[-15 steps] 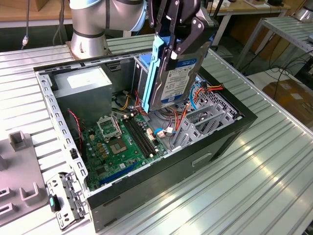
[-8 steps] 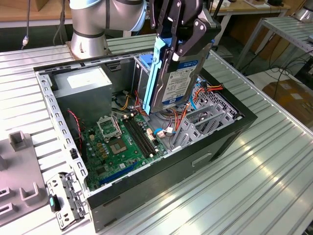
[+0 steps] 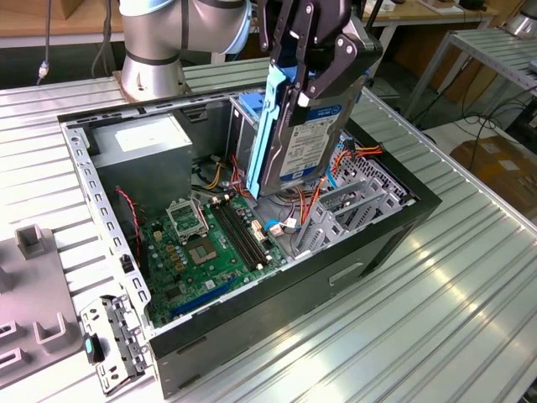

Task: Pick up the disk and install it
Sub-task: 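Insert the disk into the insertion slot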

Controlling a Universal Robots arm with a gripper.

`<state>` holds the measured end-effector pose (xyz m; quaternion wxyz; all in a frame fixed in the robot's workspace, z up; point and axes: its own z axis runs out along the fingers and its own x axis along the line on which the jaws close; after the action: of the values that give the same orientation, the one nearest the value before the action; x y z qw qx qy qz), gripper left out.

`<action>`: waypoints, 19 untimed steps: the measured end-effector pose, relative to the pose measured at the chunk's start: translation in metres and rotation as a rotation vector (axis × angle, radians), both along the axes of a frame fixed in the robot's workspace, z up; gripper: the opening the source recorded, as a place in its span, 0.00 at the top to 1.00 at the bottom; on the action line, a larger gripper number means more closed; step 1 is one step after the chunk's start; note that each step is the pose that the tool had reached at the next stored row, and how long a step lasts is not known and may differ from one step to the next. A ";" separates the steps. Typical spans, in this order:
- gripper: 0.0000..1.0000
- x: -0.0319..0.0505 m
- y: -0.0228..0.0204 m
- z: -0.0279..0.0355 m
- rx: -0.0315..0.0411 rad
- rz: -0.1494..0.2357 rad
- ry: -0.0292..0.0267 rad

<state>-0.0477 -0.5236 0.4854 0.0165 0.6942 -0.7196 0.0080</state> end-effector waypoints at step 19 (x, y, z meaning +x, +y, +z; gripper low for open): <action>0.63 0.0346 -0.0012 -0.0003 0.0000 -0.001 0.0000</action>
<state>-0.0131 -0.5248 0.4851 0.0165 0.6938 -0.7199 0.0080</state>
